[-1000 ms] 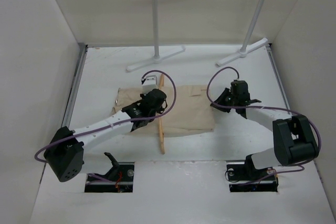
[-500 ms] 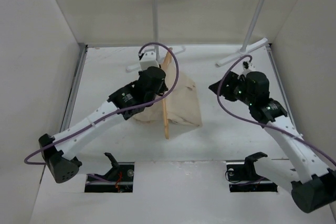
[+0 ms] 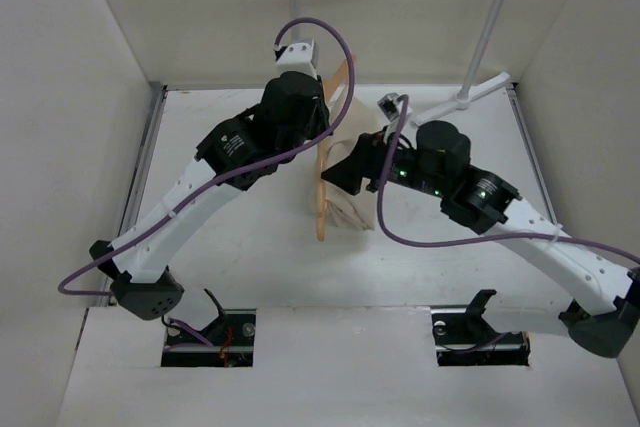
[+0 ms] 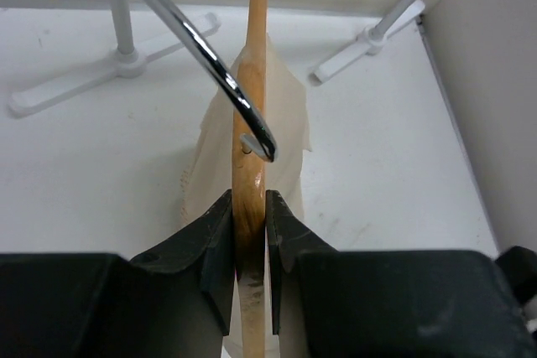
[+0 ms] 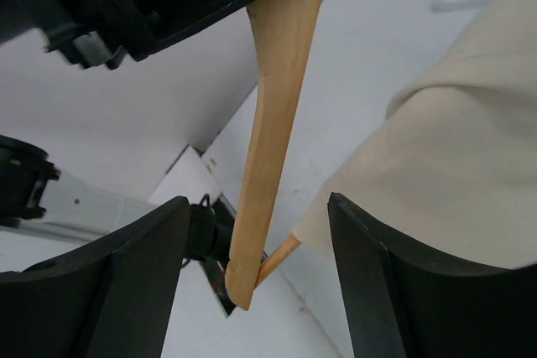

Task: Place the trousers on the hanger
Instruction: Place the hanger at the clothesline.

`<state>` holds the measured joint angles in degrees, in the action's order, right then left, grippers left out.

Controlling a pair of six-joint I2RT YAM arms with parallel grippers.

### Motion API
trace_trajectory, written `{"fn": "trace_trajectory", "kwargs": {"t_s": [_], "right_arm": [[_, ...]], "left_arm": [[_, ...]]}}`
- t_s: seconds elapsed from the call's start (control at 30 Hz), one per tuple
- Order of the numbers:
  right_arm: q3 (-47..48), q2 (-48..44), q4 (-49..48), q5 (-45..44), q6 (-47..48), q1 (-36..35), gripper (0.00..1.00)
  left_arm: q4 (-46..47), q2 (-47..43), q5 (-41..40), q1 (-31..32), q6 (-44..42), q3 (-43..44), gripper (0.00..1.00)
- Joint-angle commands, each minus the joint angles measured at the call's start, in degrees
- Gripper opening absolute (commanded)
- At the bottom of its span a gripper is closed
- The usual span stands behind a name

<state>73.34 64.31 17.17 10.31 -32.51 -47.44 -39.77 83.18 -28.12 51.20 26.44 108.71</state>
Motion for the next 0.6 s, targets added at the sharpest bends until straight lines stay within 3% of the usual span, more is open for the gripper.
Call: {"fn": "trace_trajectory", "kwargs": {"t_s": [0.0,0.2,0.37,0.43,0.5,0.57], "right_arm": [[1.6,2.7,-4.0,-1.3,1.1,-2.0,0.73],[-0.6,6.4,-5.7,-3.9,0.3,-4.6,0.7],[-2.2,8.4,-9.3,-3.4,-3.4,-7.2,0.62],[-2.9,9.2,-10.6,-3.0,-5.0,-8.1,0.56],[-3.3,9.4,-11.3,-3.0,-6.2,-8.8,0.41],[-3.7,9.1,-12.0,-3.3,-7.3,-9.2,0.33]], "left_arm": [[1.1,-0.3,0.7,0.6,-1.0,3.6,0.0],[1.1,-0.3,0.4,2.1,-0.9,3.2,0.0],[1.1,-0.4,0.1,2.2,-0.7,2.6,0.0],[1.1,-0.4,-0.2,2.3,-0.7,2.6,0.0],[1.1,-0.4,-0.5,2.3,-0.7,2.6,0.0],[1.1,-0.4,-1.1,2.1,-0.8,2.0,0.0]]}}
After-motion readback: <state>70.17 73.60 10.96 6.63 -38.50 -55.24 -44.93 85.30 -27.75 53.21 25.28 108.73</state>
